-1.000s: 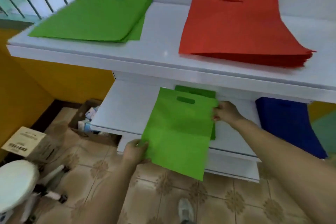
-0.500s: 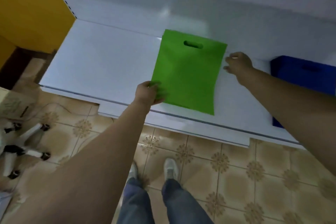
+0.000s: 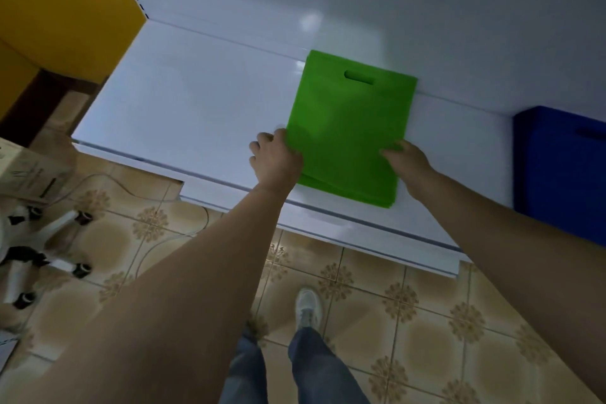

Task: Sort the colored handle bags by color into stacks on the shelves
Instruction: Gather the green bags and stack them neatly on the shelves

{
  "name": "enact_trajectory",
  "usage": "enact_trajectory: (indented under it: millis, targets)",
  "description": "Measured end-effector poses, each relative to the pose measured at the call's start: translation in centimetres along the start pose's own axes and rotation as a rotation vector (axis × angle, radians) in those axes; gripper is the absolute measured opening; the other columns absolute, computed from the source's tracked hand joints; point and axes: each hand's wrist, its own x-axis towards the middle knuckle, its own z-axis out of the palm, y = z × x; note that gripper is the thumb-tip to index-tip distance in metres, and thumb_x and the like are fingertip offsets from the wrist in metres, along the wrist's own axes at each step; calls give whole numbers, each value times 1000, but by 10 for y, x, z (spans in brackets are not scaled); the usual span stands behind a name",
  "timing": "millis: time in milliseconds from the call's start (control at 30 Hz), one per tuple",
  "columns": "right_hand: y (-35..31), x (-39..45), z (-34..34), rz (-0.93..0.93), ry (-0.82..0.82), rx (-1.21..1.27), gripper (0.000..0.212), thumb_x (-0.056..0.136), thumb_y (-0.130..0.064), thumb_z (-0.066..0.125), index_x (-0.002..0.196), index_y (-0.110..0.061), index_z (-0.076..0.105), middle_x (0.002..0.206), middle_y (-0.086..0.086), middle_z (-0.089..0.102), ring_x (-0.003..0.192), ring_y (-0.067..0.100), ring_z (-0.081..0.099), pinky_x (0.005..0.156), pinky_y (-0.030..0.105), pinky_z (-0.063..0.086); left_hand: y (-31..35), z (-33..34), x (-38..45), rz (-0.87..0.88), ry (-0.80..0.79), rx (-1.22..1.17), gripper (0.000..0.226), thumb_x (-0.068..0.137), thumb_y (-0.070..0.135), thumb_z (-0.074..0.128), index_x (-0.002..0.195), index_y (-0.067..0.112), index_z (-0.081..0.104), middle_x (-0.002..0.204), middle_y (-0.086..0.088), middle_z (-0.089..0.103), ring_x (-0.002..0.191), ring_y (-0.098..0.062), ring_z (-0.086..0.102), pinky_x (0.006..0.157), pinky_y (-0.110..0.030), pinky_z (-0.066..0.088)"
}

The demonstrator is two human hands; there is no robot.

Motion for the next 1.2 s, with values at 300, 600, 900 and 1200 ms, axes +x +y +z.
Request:
enact_trajectory:
  millis: [300,600,900,1200]
  targets:
    - [3,7,17,-90,59,-361,44,95,-23,50,132,0,50,133,18,52,118,35,51,101,38,42,-13,12,3,175,-124,115,39,92,16,48,130,16,55,146,-13,34,127,-36,38,101,-50,33]
    - [-52,-52,19,-189,134,-558,62,97,-41,44,150,-12,29,155,20,23,138,40,27,112,48,31,-35,-43,-75,135,-120,-27,56,96,37,52,148,21,37,152,-12,32,136,-34,34,107,-51,35]
    - [-213,-232,94,-845,96,-508,53,101,-37,42,148,-12,38,155,8,33,143,25,27,117,31,18,-110,-185,-175,224,128,-287,52,98,37,51,145,18,41,142,-7,45,130,-25,43,107,-45,39]
    - [-339,-415,121,-1570,121,-606,47,102,-40,34,138,-16,52,138,0,54,127,15,45,106,26,31,-172,-346,-220,310,408,-349,43,98,35,50,139,21,47,131,0,51,121,-17,47,100,-40,45]
